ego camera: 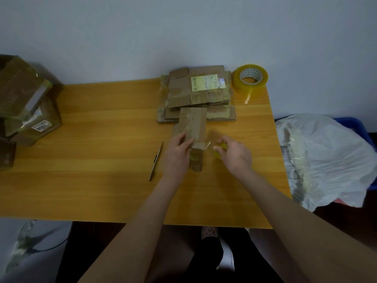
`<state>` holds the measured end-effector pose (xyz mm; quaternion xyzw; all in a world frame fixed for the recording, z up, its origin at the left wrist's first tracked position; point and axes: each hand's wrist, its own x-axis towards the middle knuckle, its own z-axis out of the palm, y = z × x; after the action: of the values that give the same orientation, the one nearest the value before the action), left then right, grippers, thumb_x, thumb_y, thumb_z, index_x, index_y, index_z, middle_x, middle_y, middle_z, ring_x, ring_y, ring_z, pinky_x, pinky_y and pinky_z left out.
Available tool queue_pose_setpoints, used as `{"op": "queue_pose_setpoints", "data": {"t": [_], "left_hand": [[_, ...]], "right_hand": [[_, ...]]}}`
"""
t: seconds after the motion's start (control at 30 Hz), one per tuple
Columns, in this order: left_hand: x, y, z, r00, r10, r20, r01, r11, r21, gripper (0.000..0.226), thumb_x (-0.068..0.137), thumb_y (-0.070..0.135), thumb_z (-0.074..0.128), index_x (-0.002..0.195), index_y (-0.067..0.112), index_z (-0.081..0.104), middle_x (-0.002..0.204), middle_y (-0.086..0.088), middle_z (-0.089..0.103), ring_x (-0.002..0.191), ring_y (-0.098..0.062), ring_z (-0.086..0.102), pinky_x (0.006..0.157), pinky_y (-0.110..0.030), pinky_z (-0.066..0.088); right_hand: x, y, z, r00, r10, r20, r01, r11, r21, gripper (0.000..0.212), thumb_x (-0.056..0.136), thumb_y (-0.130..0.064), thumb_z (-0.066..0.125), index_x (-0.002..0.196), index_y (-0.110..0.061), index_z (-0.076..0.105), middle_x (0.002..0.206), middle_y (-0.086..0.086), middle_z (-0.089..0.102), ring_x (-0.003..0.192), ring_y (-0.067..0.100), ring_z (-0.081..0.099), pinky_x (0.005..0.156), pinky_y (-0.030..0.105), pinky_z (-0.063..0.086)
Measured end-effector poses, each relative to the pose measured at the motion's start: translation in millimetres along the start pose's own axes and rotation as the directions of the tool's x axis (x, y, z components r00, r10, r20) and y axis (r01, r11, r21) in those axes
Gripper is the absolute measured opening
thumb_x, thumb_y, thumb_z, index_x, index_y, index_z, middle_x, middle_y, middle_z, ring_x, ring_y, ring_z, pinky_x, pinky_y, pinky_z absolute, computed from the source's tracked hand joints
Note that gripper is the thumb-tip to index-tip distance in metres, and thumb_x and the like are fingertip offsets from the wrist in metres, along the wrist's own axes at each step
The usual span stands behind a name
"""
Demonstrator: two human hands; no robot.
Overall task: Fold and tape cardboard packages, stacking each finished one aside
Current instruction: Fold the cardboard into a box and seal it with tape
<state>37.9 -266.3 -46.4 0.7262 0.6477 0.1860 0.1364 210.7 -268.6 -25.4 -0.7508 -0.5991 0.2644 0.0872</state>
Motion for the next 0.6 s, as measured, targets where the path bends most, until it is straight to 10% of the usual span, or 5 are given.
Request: {"op": "queue_pose_setpoints", "data": {"t": [0.2, 0.33, 0.6], "left_hand": [[-8, -20, -2, 0.963, -0.050, -0.266, 0.046, 0.999, -0.020, 0.035, 0.092, 0.025, 0.052, 0.123, 0.010, 0.058, 0.119, -0.012, 0.057, 0.106, -0.028, 0.056, 0.085, -0.037, 0.048], [-13, -63, 2, 0.880, -0.472, -0.047, 0.475, 0.877, 0.079, 0.043, 0.094, 0.025, 0.057, 0.131, 0.008, 0.045, 0.128, -0.011, 0.049, 0.116, -0.027, 0.049, 0.089, -0.037, 0.046], [-19, -91, 17, 0.752, -0.642, 0.150, 0.605, 0.763, 0.228, 0.024, 0.096, 0.003, 0.042, 0.118, 0.004, 0.050, 0.121, -0.017, 0.053, 0.112, -0.035, 0.052, 0.085, -0.043, 0.045]], "right_hand": [[8, -5, 3, 1.000, 0.009, -0.018, -0.010, 1.000, -0.023, 0.025, 0.095, -0.046, 0.051, 0.115, -0.031, 0.056, 0.091, 0.003, 0.065, 0.084, 0.026, 0.061, 0.071, 0.034, 0.046], [10, 2, 3, 1.000, -0.019, -0.021, 0.019, 0.999, -0.044, 0.025, 0.095, -0.045, 0.053, 0.114, -0.030, 0.057, 0.083, 0.001, 0.060, 0.075, 0.023, 0.056, 0.063, 0.030, 0.037], [13, 15, 7, 0.997, -0.074, 0.012, 0.073, 0.997, 0.030, 0.022, 0.098, -0.035, 0.051, 0.115, -0.024, 0.058, 0.086, 0.004, 0.065, 0.068, 0.020, 0.049, 0.059, 0.030, 0.034]]}}
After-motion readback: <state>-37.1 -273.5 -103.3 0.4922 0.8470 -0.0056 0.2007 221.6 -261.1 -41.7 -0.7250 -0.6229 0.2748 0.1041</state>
